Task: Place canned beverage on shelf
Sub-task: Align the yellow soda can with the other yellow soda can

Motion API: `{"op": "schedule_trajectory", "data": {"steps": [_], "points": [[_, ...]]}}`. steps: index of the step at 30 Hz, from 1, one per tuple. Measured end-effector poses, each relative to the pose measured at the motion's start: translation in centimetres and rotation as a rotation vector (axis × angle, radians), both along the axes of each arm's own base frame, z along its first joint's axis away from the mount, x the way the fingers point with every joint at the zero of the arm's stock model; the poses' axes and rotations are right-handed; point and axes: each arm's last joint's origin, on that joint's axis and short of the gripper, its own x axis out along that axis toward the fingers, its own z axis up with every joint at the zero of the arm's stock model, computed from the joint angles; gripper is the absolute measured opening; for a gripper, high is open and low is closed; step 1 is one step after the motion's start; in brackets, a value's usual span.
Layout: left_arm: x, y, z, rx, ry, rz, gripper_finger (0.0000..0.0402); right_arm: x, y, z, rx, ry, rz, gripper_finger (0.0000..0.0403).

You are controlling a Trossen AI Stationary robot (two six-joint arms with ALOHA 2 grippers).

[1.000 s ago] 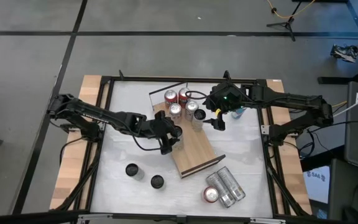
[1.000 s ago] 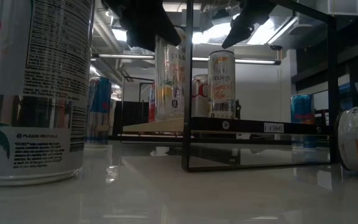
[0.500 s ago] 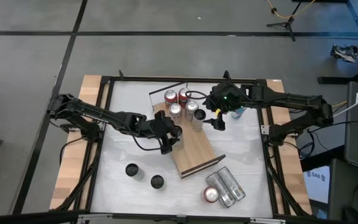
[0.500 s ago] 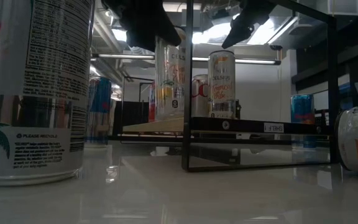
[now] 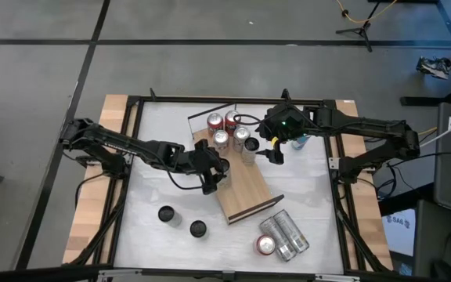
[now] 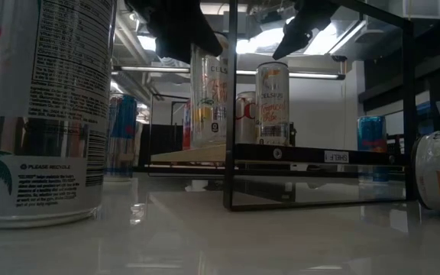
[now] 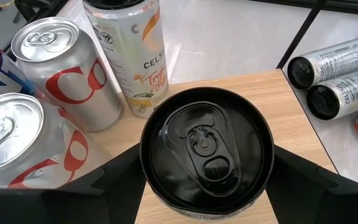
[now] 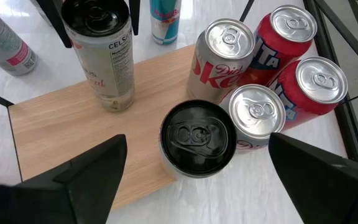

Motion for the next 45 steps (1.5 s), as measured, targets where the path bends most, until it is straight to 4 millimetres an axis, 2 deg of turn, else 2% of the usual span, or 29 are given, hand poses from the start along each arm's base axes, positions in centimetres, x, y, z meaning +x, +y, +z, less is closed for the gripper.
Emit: {"op": "schedule_trajectory", "data": {"steps": [5,15,19,25,30,37,45], "points": [[0.0,0.0,0.0,0.001,0.000,0.001,0.0277,0.0,0.0,0.0,0.000,0.000,0.000,0.0388],[0.0,0.0,0.2,0.004,-0.012,0.008,0.0351,0.1,0.0,0.1,-0.001,-0.009,0.000,0.0388],[0.0,0.0,0.3,0.004,-0.011,0.007,0.0357,0.2,0.0,0.4,-0.003,-0.027,0.001,0.0388],[-0.3,0.1,0.7,0.000,-0.025,0.004,0.0353,0.4,0.0,2.4,-0.009,-0.108,0.009,0.0388],[-1.1,0.2,2.0,-0.006,-0.067,0.003,0.0352,0.8,0.0,3.3,0.002,-0.200,0.039,0.0388],[-3.0,0.5,4.6,-0.002,-0.147,-0.016,0.0352,1.6,0.5,3.6,0.113,-0.281,0.192,0.0388],[-5.6,0.9,7.2,-0.005,-0.219,-0.017,0.0352,3.6,3.6,3.8,0.141,-0.382,0.336,0.0388]]}}
